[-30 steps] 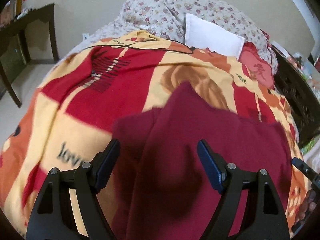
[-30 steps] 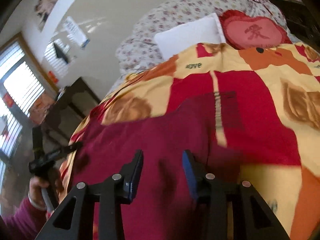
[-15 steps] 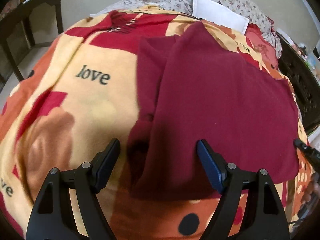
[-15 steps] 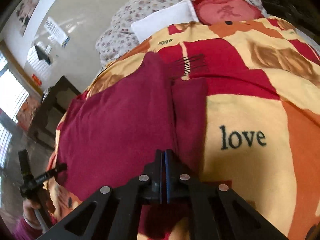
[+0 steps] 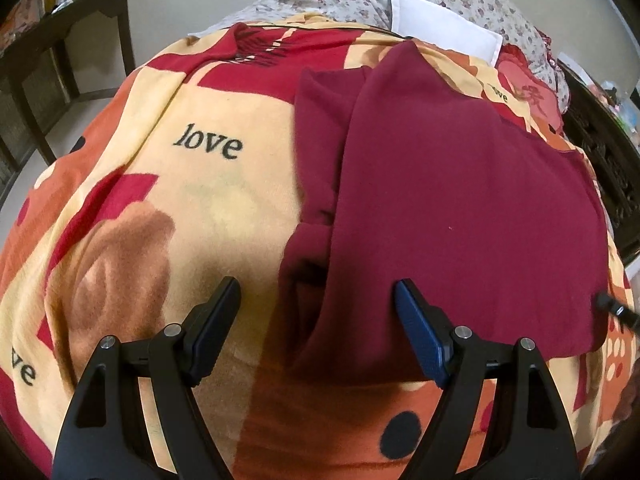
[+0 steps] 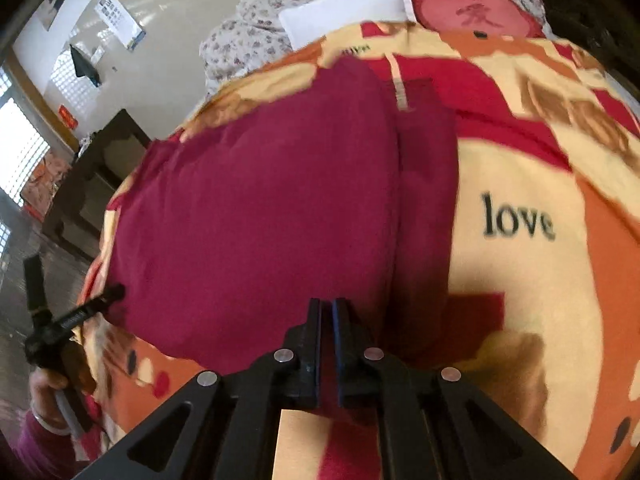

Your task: Fold small clothes

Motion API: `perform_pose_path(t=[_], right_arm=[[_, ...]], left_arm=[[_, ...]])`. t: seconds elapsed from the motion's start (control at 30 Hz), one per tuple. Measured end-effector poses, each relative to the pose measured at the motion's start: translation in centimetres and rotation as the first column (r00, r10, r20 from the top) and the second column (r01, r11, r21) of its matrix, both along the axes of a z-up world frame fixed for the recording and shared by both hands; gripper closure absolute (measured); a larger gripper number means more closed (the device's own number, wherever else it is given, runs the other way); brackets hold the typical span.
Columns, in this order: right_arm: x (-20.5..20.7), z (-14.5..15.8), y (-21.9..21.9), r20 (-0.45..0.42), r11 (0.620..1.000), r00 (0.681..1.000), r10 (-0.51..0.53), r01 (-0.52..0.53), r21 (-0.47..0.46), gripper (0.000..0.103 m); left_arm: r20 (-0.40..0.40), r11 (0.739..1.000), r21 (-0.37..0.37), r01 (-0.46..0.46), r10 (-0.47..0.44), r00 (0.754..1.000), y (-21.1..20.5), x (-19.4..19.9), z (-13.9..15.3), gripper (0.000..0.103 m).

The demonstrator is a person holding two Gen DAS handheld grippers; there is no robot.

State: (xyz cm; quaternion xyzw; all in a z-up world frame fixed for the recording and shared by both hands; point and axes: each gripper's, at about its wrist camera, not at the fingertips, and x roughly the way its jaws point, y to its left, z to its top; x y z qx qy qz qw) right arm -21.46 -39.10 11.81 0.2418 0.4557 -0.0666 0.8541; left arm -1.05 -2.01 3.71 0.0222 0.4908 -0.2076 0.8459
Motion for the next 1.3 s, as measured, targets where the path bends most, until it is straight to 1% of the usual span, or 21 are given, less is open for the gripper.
perform_pose_path(t=[0.03,0.07,0.1,0.17,0.23,0.3,0.37,0.43,0.53,0.63,0.73,0.77,0.87,0.9,0.97,1.03,1.07,1.13,1.2,1.27,1.3], right_arm=[[0.5,1.2,0.5,0.026,1.0,1.0,0.015,-0.014,-0.016,0.081],[0.8,1.8,1.0,0.039,0.999,0.999,0.026,-0.025,-0.019,0.071],[1.6,2.6,1.7,0.065,0.999,0.997,0.048,-0.048,-0.015,0.055],[3.1,3.3,3.0,0.084,0.995,0.992,0.097,-0.098,0.001,0.054],[5.4,3.5,4.8,0.082,0.987,0.984,0.159,-0.16,0.005,0.054],[8.4,3.7,7.1,0.103,0.974,0.969,0.225,-0.225,-0.008,0.054],[10.8,3.6,8.8,0.122,0.964,0.956,0.267,-0.267,-0.01,0.055],[13.6,3.6,10.8,0.133,0.953,0.944,0.301,-0.302,-0.017,0.063],[18.1,3.3,14.0,0.127,0.931,0.923,0.364,-0.36,-0.057,0.064],[22.1,2.7,16.1,0.103,0.916,0.911,0.4,-0.393,-0.083,0.064],[25.4,1.9,17.5,0.094,0.914,0.911,0.401,-0.392,-0.104,0.064],[26.6,1.3,17.9,0.081,0.914,0.911,0.404,-0.397,-0.087,0.064],[29.4,-1.7,18.4,-0.005,0.921,0.921,0.389,-0.389,-0.012,0.064],[29.7,-2.0,18.3,0.005,0.926,0.926,0.377,-0.377,-0.003,0.064],[29.9,-1.6,18.1,-0.001,0.932,0.933,0.36,-0.36,0.032,0.063],[29.4,-0.8,17.8,0.017,0.927,0.932,0.362,-0.362,0.093,0.053],[29.1,-0.5,17.9,0.014,0.923,0.928,0.372,-0.372,0.098,0.053],[28.6,0.0,18.7,-0.022,0.916,0.917,0.399,-0.397,0.051,0.052],[28.0,0.4,19.4,-0.026,0.908,0.907,0.42,-0.419,0.016,0.052],[27.6,0.7,19.8,-0.026,0.903,0.903,0.429,-0.429,0.011,0.052],[27.6,0.7,20.0,-0.027,0.901,0.9,0.435,-0.434,0.013,0.05]], left_arm=[[-0.002,1.0,-0.001,0.001,-0.001,1.0,0.0,0.0,0.0,0.023],[-0.004,1.0,-0.006,0.002,-0.002,1.0,0.0,0.1,0.0,0.023],[-0.005,1.0,-0.008,0.0,0.0,1.0,0.1,0.0,0.0,0.023],[-0.007,1.0,-0.015,-0.003,0.002,1.0,0.2,0.0,0.0,0.023],[-0.005,1.0,-0.018,-0.003,0.003,1.0,0.2,-0.1,0.0,0.023],[-0.004,1.0,-0.022,-0.001,0.001,1.0,0.3,-0.1,-0.1,0.023],[-0.012,0.999,-0.032,0.0,0.0,1.0,0.5,-0.1,-0.1,0.023],[-0.023,0.999,-0.05,0.002,-0.003,1.0,0.8,0.0,-0.1,0.023],[-0.036,0.997,-0.079,0.003,-0.006,0.999,1.4,0.0,-0.2,0.023],[-0.05,0.994,-0.109,0.001,-0.006,0.999,1.8,0.1,-0.3,0.023],[-0.059,0.992,-0.123,-0.003,-0.005,0.998,1.9,0.3,-0.3,0.023],[-0.06,0.992,-0.125,-0.002,-0.005,0.998,1.9,0.3,-0.3,0.023],[-0.053,0.99,-0.143,0.001,-0.008,0.999,1.9,0.5,-0.4,0.023],[-0.053,0.988,-0.153,0.0,-0.008,0.999,2.1,0.5,-0.4,0.023],[-0.057,0.984,-0.18,-0.006,-0.005,0.998,2.4,0.7,-0.4,0.023],[-0.058,0.98,-0.199,-0.01,-0.001,0.998,2.6,0.6,-0.5,0.023],[-0.056,0.98,-0.196,-0.008,-0.003,0.998,2.5,0.6,-0.5,0.023],[-0.046,0.984,-0.179,-0.001,-0.008,0.999,2.3,0.5,-0.4,0.023],[-0.039,0.986,-0.167,0.003,-0.009,0.999,2.1,0.5,-0.4,0.023],[-0.038,0.986,-0.165,0.006,-0.012,0.999,2.1,0.4,-0.4,0.023],[-0.042,0.986,-0.167,0.005,-0.012,0.999,2.2,0.3,-0.4,0.023]])
